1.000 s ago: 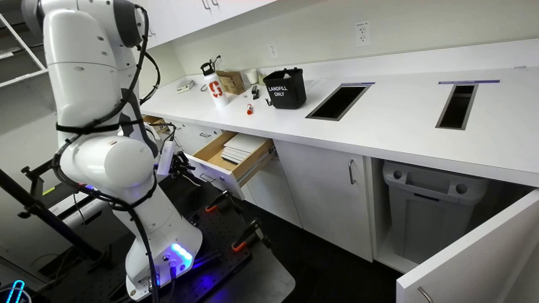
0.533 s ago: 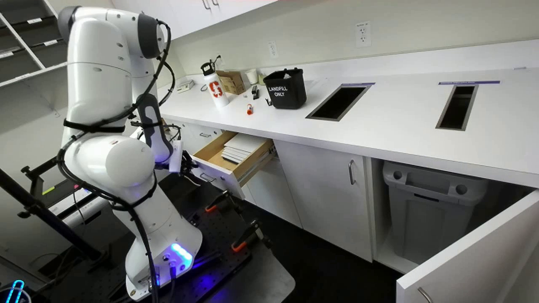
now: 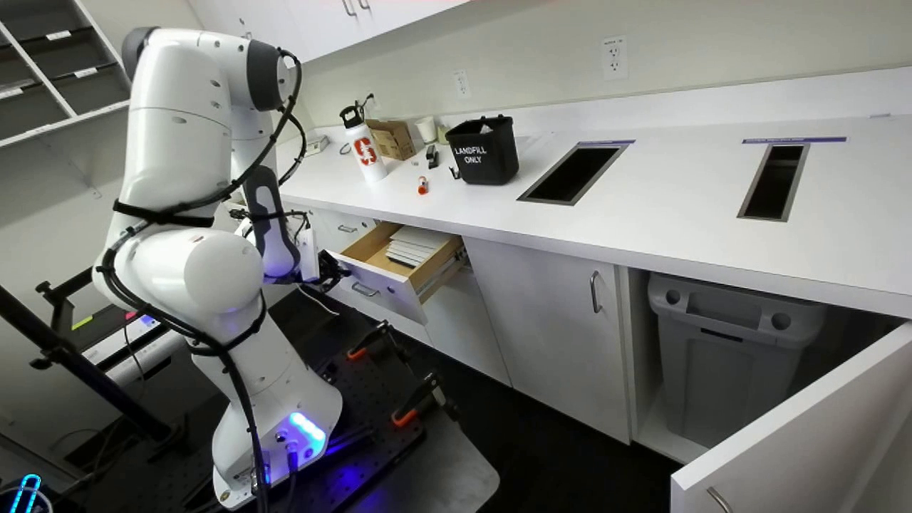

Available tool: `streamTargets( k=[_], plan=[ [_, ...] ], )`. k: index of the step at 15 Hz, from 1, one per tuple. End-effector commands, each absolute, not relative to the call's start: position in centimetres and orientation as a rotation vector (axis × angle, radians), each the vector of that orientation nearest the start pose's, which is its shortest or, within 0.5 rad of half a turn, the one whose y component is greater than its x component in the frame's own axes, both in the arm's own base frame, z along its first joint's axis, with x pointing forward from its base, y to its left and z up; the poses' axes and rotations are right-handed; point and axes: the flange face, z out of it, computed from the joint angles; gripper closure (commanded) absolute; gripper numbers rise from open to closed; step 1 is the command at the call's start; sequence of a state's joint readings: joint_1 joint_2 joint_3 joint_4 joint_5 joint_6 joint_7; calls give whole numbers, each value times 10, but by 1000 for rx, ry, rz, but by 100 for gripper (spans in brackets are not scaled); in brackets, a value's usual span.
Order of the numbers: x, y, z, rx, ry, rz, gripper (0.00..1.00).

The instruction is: Close the open drawer.

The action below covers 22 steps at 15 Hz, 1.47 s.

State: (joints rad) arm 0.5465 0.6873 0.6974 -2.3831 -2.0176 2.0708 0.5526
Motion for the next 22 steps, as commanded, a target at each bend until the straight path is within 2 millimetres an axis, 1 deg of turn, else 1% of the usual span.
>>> streamTargets(
  k=[1,6,12,16,17,18,19,21,22],
  plan=[
    [180,432,78,875,2176,602,100],
    [236,436,75,845,2146,568,100],
    [311,437,80,797,2073,491,100],
    [349,438,76,771,2051,439,100],
    [353,441,75,768,2055,436,100],
    [350,445,79,768,2059,439,100],
    [342,448,87,771,2061,449,100],
    [321,448,105,796,2057,468,100],
    [305,447,115,827,2063,467,100]
  ],
)
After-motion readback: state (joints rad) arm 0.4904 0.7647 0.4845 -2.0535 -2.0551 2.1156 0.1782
